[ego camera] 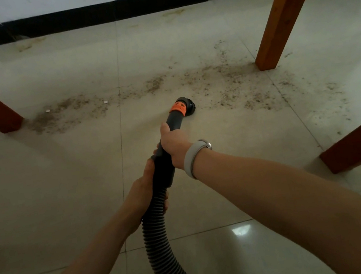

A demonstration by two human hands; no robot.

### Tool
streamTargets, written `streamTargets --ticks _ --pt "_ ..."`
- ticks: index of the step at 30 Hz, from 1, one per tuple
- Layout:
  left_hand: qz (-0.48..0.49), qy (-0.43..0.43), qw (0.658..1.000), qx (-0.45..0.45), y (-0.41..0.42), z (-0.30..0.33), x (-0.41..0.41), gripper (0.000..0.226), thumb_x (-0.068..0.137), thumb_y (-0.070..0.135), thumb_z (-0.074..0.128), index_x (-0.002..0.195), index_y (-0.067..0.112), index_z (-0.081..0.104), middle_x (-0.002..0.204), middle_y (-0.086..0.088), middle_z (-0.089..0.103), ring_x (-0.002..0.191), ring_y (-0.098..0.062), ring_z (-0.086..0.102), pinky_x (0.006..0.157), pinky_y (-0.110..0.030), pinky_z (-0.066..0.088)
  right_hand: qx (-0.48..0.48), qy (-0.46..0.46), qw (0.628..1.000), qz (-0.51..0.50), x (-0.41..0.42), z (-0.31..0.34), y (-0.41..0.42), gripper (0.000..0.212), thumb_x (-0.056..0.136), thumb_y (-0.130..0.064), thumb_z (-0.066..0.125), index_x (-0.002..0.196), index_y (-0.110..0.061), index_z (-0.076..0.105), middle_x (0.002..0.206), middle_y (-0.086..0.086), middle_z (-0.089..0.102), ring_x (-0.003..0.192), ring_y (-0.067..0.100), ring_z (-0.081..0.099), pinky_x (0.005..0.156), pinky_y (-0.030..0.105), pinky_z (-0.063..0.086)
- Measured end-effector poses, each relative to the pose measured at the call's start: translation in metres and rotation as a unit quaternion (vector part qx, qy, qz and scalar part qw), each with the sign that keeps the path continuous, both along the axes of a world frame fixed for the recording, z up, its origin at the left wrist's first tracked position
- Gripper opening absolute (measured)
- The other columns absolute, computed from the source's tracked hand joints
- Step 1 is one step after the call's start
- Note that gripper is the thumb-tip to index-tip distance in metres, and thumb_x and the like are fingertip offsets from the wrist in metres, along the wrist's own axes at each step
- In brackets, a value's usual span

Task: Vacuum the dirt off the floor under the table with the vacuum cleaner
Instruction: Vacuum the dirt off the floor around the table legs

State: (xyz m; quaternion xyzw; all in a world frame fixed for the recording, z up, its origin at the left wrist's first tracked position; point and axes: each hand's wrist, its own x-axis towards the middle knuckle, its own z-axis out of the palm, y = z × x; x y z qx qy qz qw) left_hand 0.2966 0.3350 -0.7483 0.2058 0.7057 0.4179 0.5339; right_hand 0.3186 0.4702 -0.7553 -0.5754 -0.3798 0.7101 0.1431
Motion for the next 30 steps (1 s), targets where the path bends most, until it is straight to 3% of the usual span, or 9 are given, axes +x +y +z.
streamTargets --ticks 3,9,14,19,22,26,30 --pt "0.032 -0.006 0.999 0.002 0.006 -0.005 0.002 0.076 0.070 0.074 0.030 0.080 0.003 0.057 0.056 -0.009 0.057 0.046 -0.022 0.054 0.049 -0.029 0.048 0.019 -0.022 1.000 0.011 -0.006 -0.001 0.003 0.059 0.093 -0.050 0.041 0.127 -0.002 0.047 0.115 0.016 0.062 0.099 0.033 0.064 0.090 0.046 0.052" --pt "0.034 0.010 0.999 -0.005 0.033 -0.011 0.003 0.075 0.084 0.071 0.027 0.079 0.003 0.058 0.060 -0.011 0.057 0.049 -0.023 0.055 0.051 -0.031 0.049 0.043 -0.035 0.998 0.039 -0.007 0.002 0.030 0.055 0.094 -0.047 0.039 0.121 -0.001 0.051 0.102 0.015 0.064 0.093 0.033 0.066 0.088 0.046 0.053" --pt "0.017 0.032 0.999 -0.012 0.059 -0.011 -0.003 0.075 0.087 0.070 0.028 0.081 0.001 0.057 0.062 -0.013 0.055 0.048 -0.023 0.054 0.048 -0.030 0.048 0.044 -0.045 0.997 0.045 -0.002 0.002 0.059 0.046 0.098 -0.044 0.037 0.086 -0.002 0.051 0.087 0.012 0.061 0.097 0.032 0.065 0.092 0.046 0.051" --pt "0.007 0.026 1.000 -0.011 0.081 -0.015 0.000 0.073 0.088 0.069 0.028 0.082 0.002 0.056 0.062 -0.011 0.055 0.047 -0.021 0.054 0.048 -0.029 0.049 0.064 -0.054 0.995 0.055 0.002 -0.002 0.081 0.050 0.098 -0.044 0.034 0.115 0.000 0.052 0.108 0.017 0.063 0.099 0.032 0.063 0.092 0.046 0.050" --pt "0.016 0.014 1.000 -0.001 0.092 -0.018 0.005 0.072 0.088 0.069 0.029 0.081 0.002 0.056 0.061 -0.010 0.054 0.046 -0.021 0.053 0.048 -0.029 0.049 0.088 -0.067 0.992 0.061 0.003 -0.005 0.093 0.045 0.098 -0.043 0.035 0.097 -0.002 0.053 0.110 0.018 0.064 0.099 0.033 0.064 0.092 0.047 0.050" --pt "0.018 -0.003 1.000 0.004 0.100 -0.025 0.007 0.074 0.087 0.070 0.027 0.084 0.002 0.055 0.061 -0.009 0.054 0.045 -0.020 0.053 0.046 -0.029 0.049 0.091 -0.076 0.991 0.061 0.001 -0.008 0.102 0.039 0.098 -0.042 0.037 0.092 -0.005 0.048 0.106 0.016 0.064 0.097 0.032 0.065 0.090 0.046 0.052" --pt "-0.004 0.004 1.000 0.005 0.108 -0.024 0.001 0.074 0.086 0.071 0.026 0.085 0.003 0.056 0.062 -0.010 0.054 0.046 -0.019 0.053 0.046 -0.028 0.048 0.106 -0.083 0.989 0.057 0.002 -0.010 0.110 0.043 0.099 -0.041 0.033 0.075 -0.008 0.046 0.099 0.014 0.064 0.099 0.030 0.065 0.092 0.046 0.051"
